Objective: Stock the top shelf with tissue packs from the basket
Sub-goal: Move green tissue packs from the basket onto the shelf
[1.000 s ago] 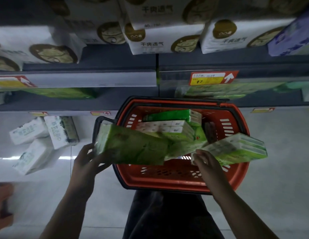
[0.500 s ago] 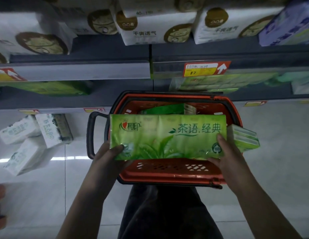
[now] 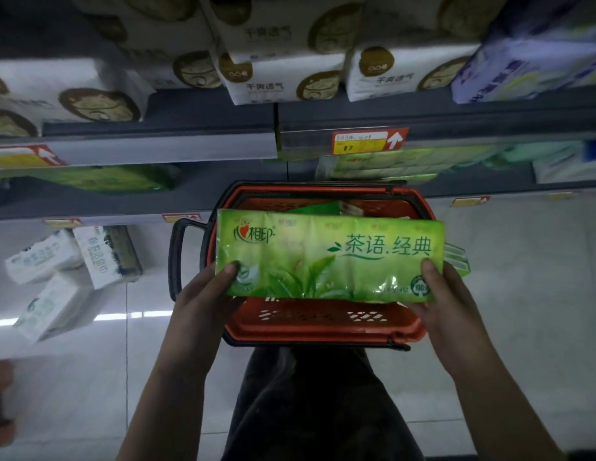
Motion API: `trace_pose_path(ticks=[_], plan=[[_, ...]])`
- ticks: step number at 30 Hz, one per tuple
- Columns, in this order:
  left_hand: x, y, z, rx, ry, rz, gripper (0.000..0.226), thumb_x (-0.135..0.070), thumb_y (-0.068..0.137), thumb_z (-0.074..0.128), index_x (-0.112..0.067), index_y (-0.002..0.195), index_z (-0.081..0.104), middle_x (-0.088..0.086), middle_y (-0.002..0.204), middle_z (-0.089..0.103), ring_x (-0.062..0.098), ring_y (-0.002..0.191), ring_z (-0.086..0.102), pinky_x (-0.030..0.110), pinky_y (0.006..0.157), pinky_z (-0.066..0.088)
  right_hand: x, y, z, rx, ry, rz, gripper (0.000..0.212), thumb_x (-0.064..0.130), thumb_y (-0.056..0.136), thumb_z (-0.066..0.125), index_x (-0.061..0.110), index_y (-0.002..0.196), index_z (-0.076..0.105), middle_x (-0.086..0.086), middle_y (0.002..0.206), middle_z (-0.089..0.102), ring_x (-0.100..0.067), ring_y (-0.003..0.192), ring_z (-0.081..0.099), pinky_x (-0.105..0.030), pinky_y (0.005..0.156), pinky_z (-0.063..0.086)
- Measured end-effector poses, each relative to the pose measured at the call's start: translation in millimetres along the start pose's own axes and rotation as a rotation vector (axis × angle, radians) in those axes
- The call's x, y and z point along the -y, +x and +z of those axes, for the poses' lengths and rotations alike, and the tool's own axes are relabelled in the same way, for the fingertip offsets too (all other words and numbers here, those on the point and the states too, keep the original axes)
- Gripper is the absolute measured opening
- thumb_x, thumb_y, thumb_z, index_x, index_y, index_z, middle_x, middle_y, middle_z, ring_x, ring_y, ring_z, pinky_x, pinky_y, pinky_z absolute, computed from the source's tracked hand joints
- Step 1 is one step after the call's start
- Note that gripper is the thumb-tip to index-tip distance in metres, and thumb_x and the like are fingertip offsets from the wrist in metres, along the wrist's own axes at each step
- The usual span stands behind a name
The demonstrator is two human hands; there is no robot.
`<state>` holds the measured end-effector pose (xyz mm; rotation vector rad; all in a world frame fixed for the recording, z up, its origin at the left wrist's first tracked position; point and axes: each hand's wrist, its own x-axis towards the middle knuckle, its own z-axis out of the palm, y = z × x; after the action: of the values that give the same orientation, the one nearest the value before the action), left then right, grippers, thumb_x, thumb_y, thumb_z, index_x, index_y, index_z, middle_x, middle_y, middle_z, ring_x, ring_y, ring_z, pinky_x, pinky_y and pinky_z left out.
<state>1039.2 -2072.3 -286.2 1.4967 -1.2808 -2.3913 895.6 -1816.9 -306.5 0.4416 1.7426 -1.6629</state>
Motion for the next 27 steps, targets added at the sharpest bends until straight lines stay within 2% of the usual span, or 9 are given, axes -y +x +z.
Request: trace_pose_path(ticks=[3, 6, 8, 12, 15, 16, 19, 21, 27], plan=[[-11, -20, 7, -0.003, -0.006, 0.017, 0.044, -0.024, 0.084, 0.056, 0.007, 0.115, 0.061, 0.025, 0.110, 0.068, 0.035, 0.101, 0.068, 0.033, 0.082, 0.058, 14, -16, 0, -0.011, -0.007, -0.012, 0.067, 0.065, 0.060, 0.072, 0.028, 0.115, 0.061, 0.004, 0.117, 0.068, -0.016, 0.110, 0.064, -0.038, 0.090, 0.055], [-25, -41, 11, 0.006, 0.005, 0.046, 0.054, -0.038, 0.076, 0.071, 0.004, 0.110, 0.064, 0.026, 0.112, 0.067, 0.037, 0.104, 0.066, 0.036, 0.085, 0.056, 33, -36, -2, 0.003, -0.029, -0.025, 0.078, 0.070, 0.057, 0.073, 0.026, 0.120, 0.059, 0.001, 0.119, 0.067, -0.018, 0.111, 0.063, -0.042, 0.091, 0.053], [-34, -52, 15, 0.013, 0.018, 0.043, 0.051, -0.037, 0.073, 0.071, 0.002, 0.105, 0.065, 0.027, 0.112, 0.067, 0.036, 0.101, 0.067, 0.036, 0.084, 0.056, 45, -48, -5, 0.011, -0.049, -0.032, 0.081, 0.070, 0.058, 0.073, 0.022, 0.122, 0.058, 0.000, 0.118, 0.067, -0.018, 0.110, 0.064, -0.043, 0.090, 0.052], [-46, -76, 21, 0.046, 0.037, 0.032, 0.042, -0.030, 0.076, 0.065, 0.002, 0.103, 0.066, 0.028, 0.112, 0.066, 0.035, 0.101, 0.067, 0.036, 0.084, 0.056, 63, -73, -13, -0.002, -0.065, -0.055, 0.088, 0.072, 0.054, 0.074, 0.015, 0.119, 0.059, -0.002, 0.113, 0.069, -0.018, 0.104, 0.067, -0.030, 0.075, 0.057], [-57, -96, 25, 0.064, 0.059, 0.041, 0.061, -0.040, 0.071, 0.076, 0.008, 0.106, 0.061, 0.028, 0.113, 0.065, 0.036, 0.101, 0.066, 0.038, 0.083, 0.055, 78, -92, -16, -0.004, -0.070, -0.062, 0.086, 0.072, 0.055, 0.073, 0.015, 0.117, 0.059, -0.002, 0.112, 0.070, -0.017, 0.103, 0.067, -0.026, 0.071, 0.056], [-61, -103, 26, 0.070, 0.054, 0.042, 0.062, -0.042, 0.070, 0.077, 0.006, 0.106, 0.063, 0.027, 0.111, 0.066, 0.035, 0.100, 0.066, 0.038, 0.083, 0.055, 83, -98, -16, -0.004, -0.070, -0.067, 0.084, 0.072, 0.055, 0.073, 0.015, 0.116, 0.060, -0.002, 0.111, 0.070, -0.017, 0.103, 0.067, -0.026, 0.071, 0.056], [-74, -121, 29, 0.079, 0.040, 0.052, 0.028, -0.028, 0.084, 0.061, -0.006, 0.099, 0.071, 0.023, 0.108, 0.067, 0.032, 0.097, 0.067, 0.039, 0.086, 0.053, 97, -115, -14, -0.007, -0.076, -0.074, 0.089, 0.072, 0.055, 0.073, 0.014, 0.120, 0.058, -0.003, 0.114, 0.069, -0.018, 0.105, 0.067, -0.027, 0.074, 0.057], [-86, -134, 30, 0.089, 0.035, 0.063, 0.025, -0.021, 0.088, 0.055, -0.006, 0.101, 0.070, 0.022, 0.109, 0.067, 0.032, 0.100, 0.066, 0.039, 0.088, 0.053, 109, -127, -12, -0.016, -0.067, -0.082, 0.094, 0.074, 0.052, 0.073, 0.012, 0.121, 0.057, -0.002, 0.112, 0.069, -0.016, 0.102, 0.067, -0.025, 0.072, 0.057], [-113, -173, 36, 0.124, 0.040, 0.109, 0.028, -0.020, 0.092, 0.054, -0.004, 0.112, 0.066, 0.023, 0.119, 0.064, 0.035, 0.110, 0.062, 0.045, 0.098, 0.048, 143, -160, -11, -0.028, -0.075, -0.108, 0.093, 0.077, 0.048, 0.073, 0.016, 0.117, 0.058, 0.002, 0.108, 0.071, -0.014, 0.101, 0.068, -0.026, 0.075, 0.057]])
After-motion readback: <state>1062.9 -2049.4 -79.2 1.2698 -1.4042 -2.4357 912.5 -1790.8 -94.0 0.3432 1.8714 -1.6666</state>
